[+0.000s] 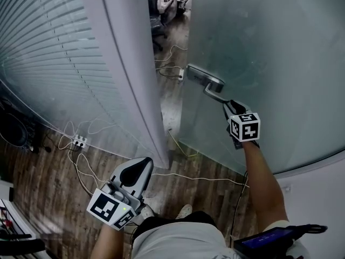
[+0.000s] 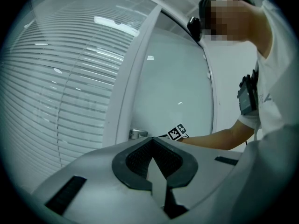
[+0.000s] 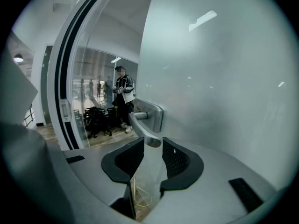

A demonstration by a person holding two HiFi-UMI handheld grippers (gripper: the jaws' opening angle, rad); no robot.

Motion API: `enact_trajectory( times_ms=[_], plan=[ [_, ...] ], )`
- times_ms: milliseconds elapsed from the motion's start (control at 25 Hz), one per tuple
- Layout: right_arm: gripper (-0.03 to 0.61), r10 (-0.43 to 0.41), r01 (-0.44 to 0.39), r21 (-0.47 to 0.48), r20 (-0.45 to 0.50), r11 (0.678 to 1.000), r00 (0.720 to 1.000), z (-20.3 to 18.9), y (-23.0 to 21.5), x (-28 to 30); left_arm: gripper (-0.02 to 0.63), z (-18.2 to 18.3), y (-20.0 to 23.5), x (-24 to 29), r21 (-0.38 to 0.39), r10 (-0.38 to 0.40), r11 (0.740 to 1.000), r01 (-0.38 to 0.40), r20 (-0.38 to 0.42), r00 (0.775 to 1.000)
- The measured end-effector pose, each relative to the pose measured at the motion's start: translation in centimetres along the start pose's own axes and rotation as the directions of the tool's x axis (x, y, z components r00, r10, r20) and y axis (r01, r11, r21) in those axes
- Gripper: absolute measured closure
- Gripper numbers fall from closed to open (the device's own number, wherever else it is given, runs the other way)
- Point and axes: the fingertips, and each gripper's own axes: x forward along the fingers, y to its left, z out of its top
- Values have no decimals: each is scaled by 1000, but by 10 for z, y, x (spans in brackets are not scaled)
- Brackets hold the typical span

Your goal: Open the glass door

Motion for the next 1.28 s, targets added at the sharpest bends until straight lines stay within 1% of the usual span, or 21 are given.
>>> enact_trajectory(
  times_ms=[120,360,440,680,840,960,1120,1280],
  plan=[
    [456,-24,23,11,21,1000,999,4,-8,-10,614,1,2,3,-6,-7,1000,7,5,1000],
    [457,-38,38,0,72,999,997,15,-9,-40,614,4,-1,9,6,-34,999,34,6,999],
    [478,-41,42,-4,92,999,995,19,-7,-55,614,5,-2,9,10,-43,999,43,10,999],
    [512,-47,48,0,153,999,987,32,9,-107,614,11,-5,5,19,-67,998,67,14,998],
    [539,-84,97,-57,192,994,978,29,32,-150,614,3,-10,-6,28,-93,995,92,16,996],
    [555,-99,118,-73,223,990,970,29,53,-180,614,-2,-14,-15,36,-109,993,109,20,994],
    [573,-125,143,-50,266,988,956,37,84,-221,614,0,-15,-30,43,-135,990,133,31,990],
    [575,-154,168,-26,284,985,946,35,119,-258,614,0,-16,-44,47,-190,981,188,37,981]
  ],
)
